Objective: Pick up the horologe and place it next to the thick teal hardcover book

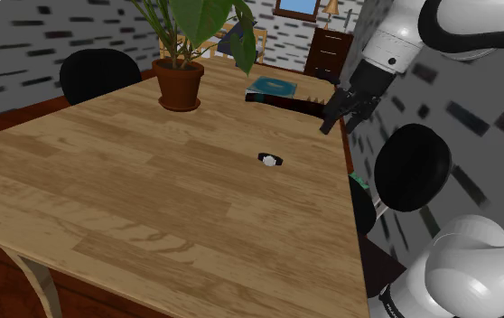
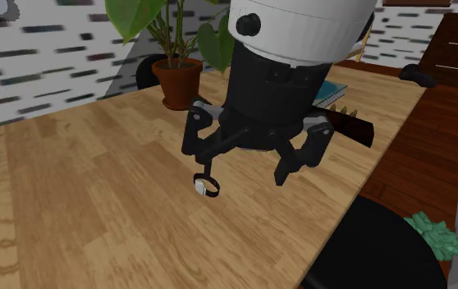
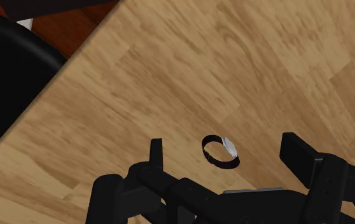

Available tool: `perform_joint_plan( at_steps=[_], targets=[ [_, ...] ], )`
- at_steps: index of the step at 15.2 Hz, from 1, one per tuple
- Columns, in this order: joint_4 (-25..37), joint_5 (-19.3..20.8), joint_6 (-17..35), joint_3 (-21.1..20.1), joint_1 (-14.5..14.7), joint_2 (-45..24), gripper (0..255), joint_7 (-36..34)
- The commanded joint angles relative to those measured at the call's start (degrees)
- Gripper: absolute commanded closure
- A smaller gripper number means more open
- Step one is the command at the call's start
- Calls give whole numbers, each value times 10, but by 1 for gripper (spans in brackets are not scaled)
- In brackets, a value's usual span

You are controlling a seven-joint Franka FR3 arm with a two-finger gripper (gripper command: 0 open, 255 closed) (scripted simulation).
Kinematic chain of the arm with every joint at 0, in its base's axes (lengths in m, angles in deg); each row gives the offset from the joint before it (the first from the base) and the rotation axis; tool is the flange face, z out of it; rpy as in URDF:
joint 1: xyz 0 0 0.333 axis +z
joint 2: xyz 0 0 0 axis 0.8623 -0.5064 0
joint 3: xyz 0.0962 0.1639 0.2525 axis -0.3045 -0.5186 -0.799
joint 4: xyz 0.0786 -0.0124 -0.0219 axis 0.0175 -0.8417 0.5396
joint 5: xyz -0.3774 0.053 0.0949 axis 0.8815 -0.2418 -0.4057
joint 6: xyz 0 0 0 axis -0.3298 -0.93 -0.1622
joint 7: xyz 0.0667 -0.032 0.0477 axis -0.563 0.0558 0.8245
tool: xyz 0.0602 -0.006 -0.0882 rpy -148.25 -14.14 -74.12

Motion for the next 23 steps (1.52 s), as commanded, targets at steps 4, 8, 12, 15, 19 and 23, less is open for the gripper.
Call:
perform_joint_plan(
  at_steps=[4, 8, 12, 15, 19, 23],
  targets=[
    [-47, 21, 93, -51, -1, -3, 0, -22],
    [-96, 61, 220, -123, -11, -30, 0, -65],
    [-124, 124, 344, -206, -48, -79, 0, -129],
    [-129, 181, 414, -267, -91, -117, 0, -184],
    [-137, 196, 448, -275, -109, -143, 0, -194],
    [-142, 212, 479, -285, -128, -168, 0, -206]
  ],
)
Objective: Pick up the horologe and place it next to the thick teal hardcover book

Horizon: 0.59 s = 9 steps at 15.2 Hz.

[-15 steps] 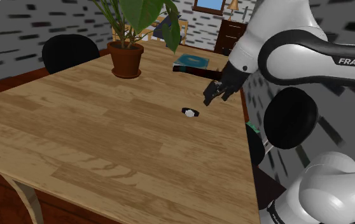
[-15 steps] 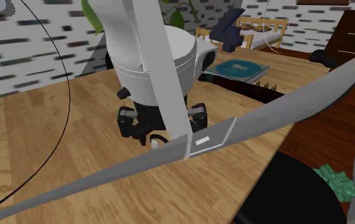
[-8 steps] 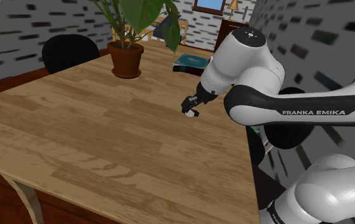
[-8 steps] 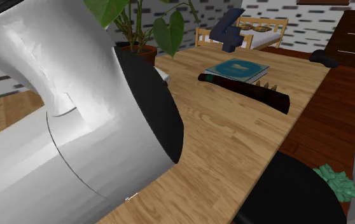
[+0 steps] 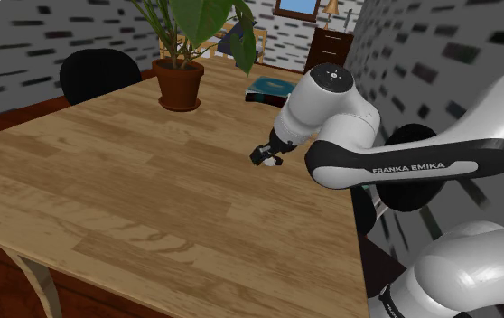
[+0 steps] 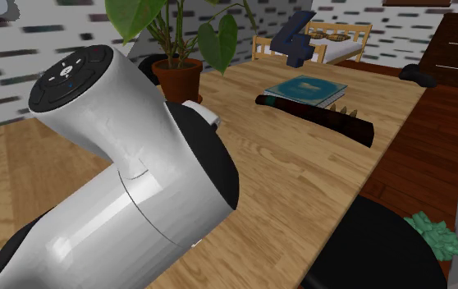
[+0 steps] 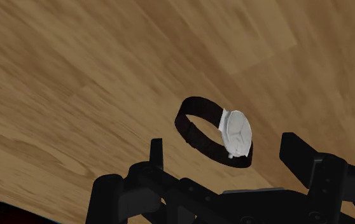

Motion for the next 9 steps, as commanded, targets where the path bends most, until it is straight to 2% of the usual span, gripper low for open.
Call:
perform_joint_plan(
  at_steps=[1, 7, 8, 9],
  targets=[
    [-1, 3, 5, -1, -3, -4, 0, -1],
    [-1, 3, 5, -1, -3, -4, 0, -1],
    [-1, 3, 5, -1, -3, -4, 255, -1],
    [-1, 3, 5, -1, -3, -4, 255, -1]
  ],
)
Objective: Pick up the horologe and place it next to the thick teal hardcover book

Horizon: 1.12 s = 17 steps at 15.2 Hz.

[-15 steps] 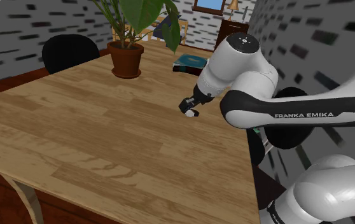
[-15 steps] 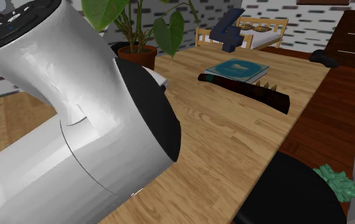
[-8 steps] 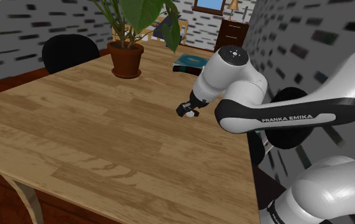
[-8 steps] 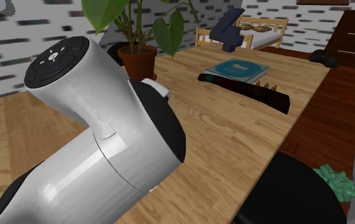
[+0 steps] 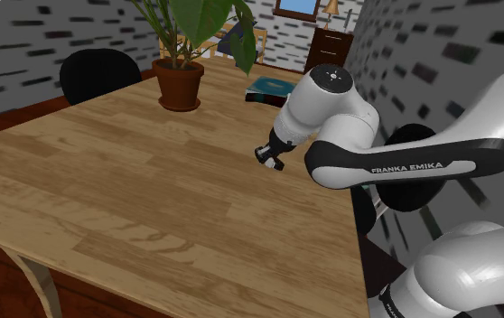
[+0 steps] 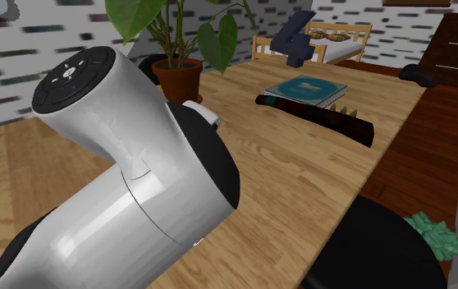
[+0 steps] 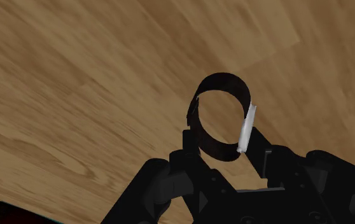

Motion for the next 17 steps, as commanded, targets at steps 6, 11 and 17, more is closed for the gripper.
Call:
perform_joint_plan(
  at_steps=[6, 11, 17],
  targets=[
    [-1, -1, -1, 0, 0, 0, 255, 0],
    [13, -10, -24, 10, 8, 9, 255, 14],
    [45, -24, -71, 26, 20, 25, 255, 38]
  ],
)
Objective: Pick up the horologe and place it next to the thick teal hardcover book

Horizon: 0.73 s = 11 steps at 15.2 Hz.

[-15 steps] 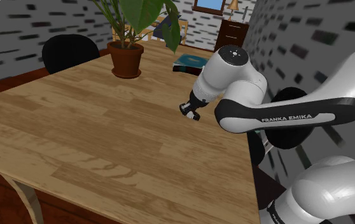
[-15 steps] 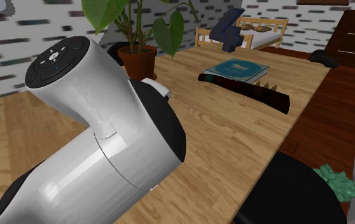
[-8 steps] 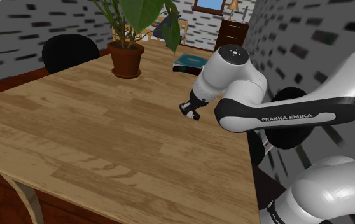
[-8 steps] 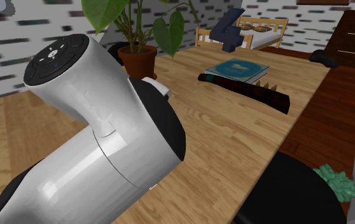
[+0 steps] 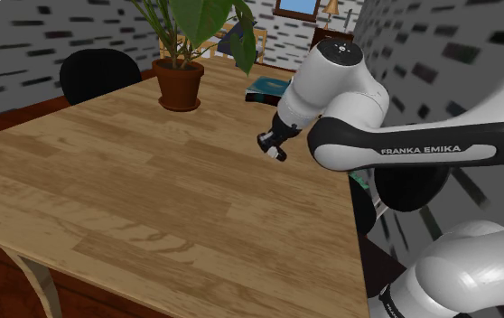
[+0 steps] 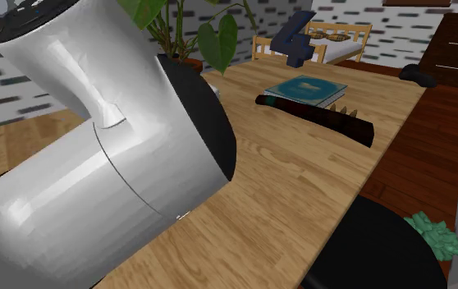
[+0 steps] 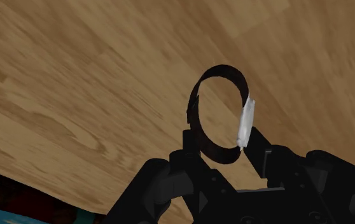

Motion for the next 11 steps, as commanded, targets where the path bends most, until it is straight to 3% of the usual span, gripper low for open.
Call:
perform_joint_plan(
  at_steps=[1, 11],
  targets=[
    [9, -5, -16, 5, 4, 7, 255, 8],
    [73, -19, -91, 24, 13, 20, 255, 39]
  ],
)
